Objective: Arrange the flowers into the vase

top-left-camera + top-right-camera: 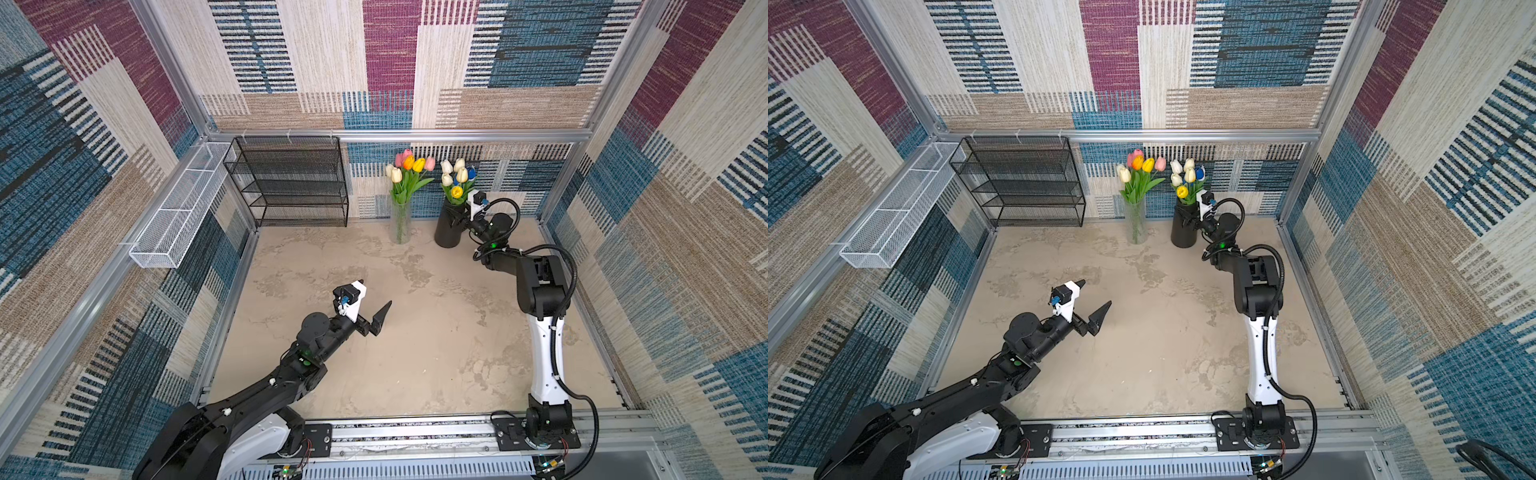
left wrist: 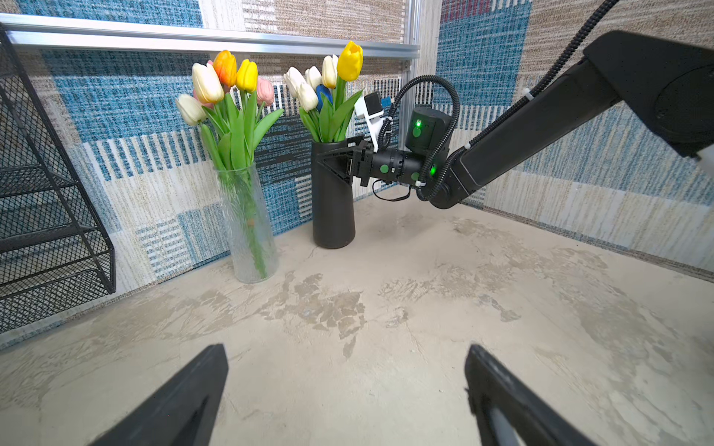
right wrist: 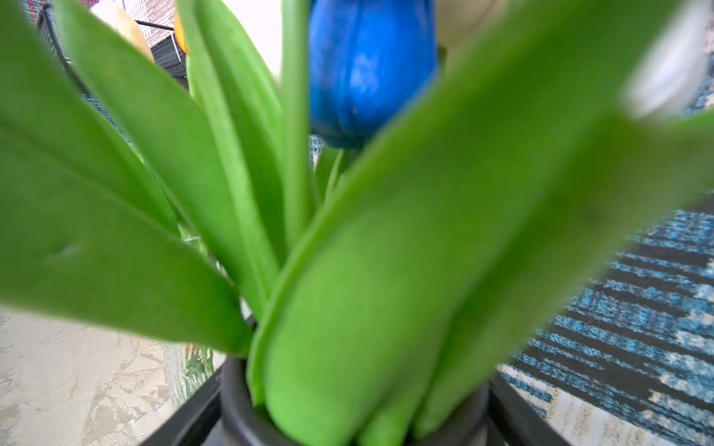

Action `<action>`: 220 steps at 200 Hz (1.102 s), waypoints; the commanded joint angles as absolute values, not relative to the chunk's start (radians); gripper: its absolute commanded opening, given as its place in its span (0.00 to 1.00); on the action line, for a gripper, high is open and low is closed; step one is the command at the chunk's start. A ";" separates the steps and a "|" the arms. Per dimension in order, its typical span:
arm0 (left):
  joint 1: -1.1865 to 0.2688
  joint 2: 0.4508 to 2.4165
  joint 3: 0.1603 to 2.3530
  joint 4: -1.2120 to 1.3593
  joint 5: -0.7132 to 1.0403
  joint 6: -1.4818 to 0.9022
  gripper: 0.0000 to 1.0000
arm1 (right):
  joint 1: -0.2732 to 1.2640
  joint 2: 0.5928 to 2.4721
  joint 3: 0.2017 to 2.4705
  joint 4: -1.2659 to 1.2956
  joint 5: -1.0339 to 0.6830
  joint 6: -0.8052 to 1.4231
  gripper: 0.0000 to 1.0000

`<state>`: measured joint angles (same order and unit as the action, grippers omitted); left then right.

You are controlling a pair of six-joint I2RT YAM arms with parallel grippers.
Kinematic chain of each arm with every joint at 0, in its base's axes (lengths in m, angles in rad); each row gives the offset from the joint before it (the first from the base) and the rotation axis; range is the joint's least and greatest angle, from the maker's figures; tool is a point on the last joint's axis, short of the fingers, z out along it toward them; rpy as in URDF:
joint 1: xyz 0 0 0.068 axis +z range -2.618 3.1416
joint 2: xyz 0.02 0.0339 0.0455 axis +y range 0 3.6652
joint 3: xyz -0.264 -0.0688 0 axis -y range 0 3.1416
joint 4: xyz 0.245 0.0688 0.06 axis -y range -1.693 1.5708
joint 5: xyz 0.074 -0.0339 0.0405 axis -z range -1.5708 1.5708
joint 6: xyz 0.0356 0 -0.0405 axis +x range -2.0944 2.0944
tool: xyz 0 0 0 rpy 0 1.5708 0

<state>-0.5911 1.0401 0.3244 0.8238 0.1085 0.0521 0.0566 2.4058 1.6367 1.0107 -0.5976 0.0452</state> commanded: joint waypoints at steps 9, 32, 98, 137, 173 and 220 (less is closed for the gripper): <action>-0.591 1.042 0.334 0.851 0.109 0.058 0.99 | 0.057 2.352 1.603 1.095 -0.582 0.055 0.86; -0.589 1.036 0.337 0.845 0.099 0.057 0.99 | 0.056 2.312 1.539 1.115 -0.572 0.055 0.90; -0.568 0.963 0.320 0.789 -0.281 0.066 0.99 | 0.051 2.061 1.132 1.300 -0.457 0.046 1.00; -0.491 1.012 0.296 0.714 -0.686 0.080 0.99 | 0.086 1.735 0.769 1.219 -0.177 -0.009 1.00; -0.349 1.109 0.269 0.711 -0.737 0.041 0.99 | 0.179 1.431 0.535 1.018 0.249 -0.038 1.00; -0.231 1.322 0.208 1.049 -0.559 0.084 0.99 | 0.179 1.186 0.294 0.967 0.375 -0.059 1.00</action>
